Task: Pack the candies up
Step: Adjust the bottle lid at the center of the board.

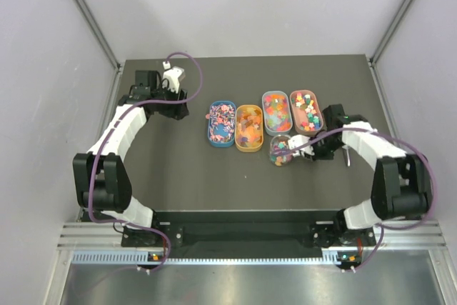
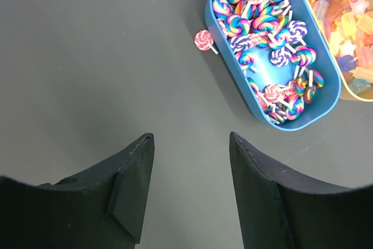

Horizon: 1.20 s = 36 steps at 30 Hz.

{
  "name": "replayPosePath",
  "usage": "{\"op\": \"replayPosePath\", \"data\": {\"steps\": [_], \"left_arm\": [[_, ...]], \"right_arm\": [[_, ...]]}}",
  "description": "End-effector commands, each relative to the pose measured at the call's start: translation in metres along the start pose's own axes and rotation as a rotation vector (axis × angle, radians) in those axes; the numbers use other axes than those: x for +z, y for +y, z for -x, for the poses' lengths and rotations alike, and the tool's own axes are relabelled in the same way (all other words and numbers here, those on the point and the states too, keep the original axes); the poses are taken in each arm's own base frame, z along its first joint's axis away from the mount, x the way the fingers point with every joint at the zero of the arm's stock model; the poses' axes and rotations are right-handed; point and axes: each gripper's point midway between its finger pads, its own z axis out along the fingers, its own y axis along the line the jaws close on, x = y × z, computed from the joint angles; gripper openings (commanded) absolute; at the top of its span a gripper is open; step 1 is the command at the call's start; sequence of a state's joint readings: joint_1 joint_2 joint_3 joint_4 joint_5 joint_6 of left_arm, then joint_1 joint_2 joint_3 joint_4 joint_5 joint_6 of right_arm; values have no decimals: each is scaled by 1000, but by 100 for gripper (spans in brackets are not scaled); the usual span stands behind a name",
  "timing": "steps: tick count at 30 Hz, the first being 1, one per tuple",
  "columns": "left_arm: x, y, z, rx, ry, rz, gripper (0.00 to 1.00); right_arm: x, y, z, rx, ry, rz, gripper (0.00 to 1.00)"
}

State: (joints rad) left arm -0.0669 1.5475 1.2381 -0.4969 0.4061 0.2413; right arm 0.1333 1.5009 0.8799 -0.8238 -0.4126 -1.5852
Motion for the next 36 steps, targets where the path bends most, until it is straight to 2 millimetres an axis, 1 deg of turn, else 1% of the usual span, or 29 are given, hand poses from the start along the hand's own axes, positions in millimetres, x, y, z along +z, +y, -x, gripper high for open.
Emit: {"op": "replayPosePath", "data": {"steps": [1, 2, 4, 5, 6, 7, 8, 10, 11, 13, 14, 17, 19, 20, 21, 22, 23, 24, 25, 26, 27, 28, 29, 30, 32, 34, 35, 36], "left_arm": [[-1, -3, 19, 18, -65, -32, 59], [-2, -4, 21, 17, -73, -37, 59], [-1, -7, 24, 18, -88, -55, 59], [-1, -8, 25, 18, -96, -60, 59], [-1, -9, 23, 10, -94, -65, 59], [-2, -11, 24, 11, -101, -70, 59], [-3, -13, 26, 10, -109, -81, 59], [-4, -16, 23, 3, -108, -88, 59], [-5, -18, 22, -1, -107, -96, 59], [-7, -21, 18, 1, -107, -104, 59], [-8, -23, 17, -4, -106, -109, 59], [-10, -26, 12, -4, -104, -116, 59], [-11, -28, 9, -2, -103, -117, 58], [-11, -28, 8, 0, -103, -117, 58], [-12, -28, 8, 5, -107, -115, 59], [-12, -28, 7, 3, -104, -112, 59], [-13, -28, 6, 7, -103, -114, 58], [-15, -29, 6, 9, -107, -113, 58], [-16, -30, 6, 10, -108, -112, 58], [-18, -31, 4, 8, -108, -113, 58], [-19, -32, 2, 8, -109, -116, 58], [-19, -33, 1, 6, -106, -119, 58], [-21, -35, -3, 5, -103, -120, 58], [-21, -36, -5, 4, -101, -124, 58], [-23, -38, -10, 3, -96, -123, 58], [-25, -40, -14, 3, -94, -124, 58], [-26, -41, -16, 3, -93, -125, 58], [-26, -41, -18, 2, -92, -122, 58]], "right_arm": [[-51, 9, 20, 28, -36, -35, 0], [-65, 5, 25, 69, -72, -57, 0], [-78, 9, 33, 138, -131, -40, 0], [-87, 22, 32, 243, -167, 2, 0], [-100, 12, 46, 266, -248, -17, 0], [-100, 15, 49, 329, -295, 45, 0], [-113, 15, 60, 433, -378, 76, 0], [-113, 4, 64, 588, -444, 109, 2], [-117, 0, 70, 638, -508, 105, 2], [-116, 0, 78, 643, -552, 114, 4], [-115, 0, 87, 645, -584, 131, 4], [-110, 2, 103, 717, -660, 197, 7], [-107, 3, 108, 759, -702, 227, 6], [-109, 2, 112, 801, -751, 240, 6], [-112, -2, 113, 827, -779, 240, 6], [-115, -6, 114, 855, -811, 236, 5], [-129, -17, 113, 915, -890, 211, 5], [-136, -26, 111, 952, -935, 199, 5], [-156, -42, 108, 1009, -1038, 170, 4], [-165, -51, 105, 1042, -1095, 162, 4], [-168, -61, 99, 1104, -1155, 184, 3], [-184, -73, 94, 1194, -1265, 213, 3], [-180, -76, 86, 1267, -1272, 254, 3], [-173, -80, 79, 1291, -1273, 272, 3], [-153, -76, 63, 1397, -1281, 324, 3], [-132, -68, 53, 1514, -1282, 405, 3], [-124, -66, 48, 1550, -1285, 428, 3], [-121, -64, 44, 1623, -1288, 481, 3]]}}
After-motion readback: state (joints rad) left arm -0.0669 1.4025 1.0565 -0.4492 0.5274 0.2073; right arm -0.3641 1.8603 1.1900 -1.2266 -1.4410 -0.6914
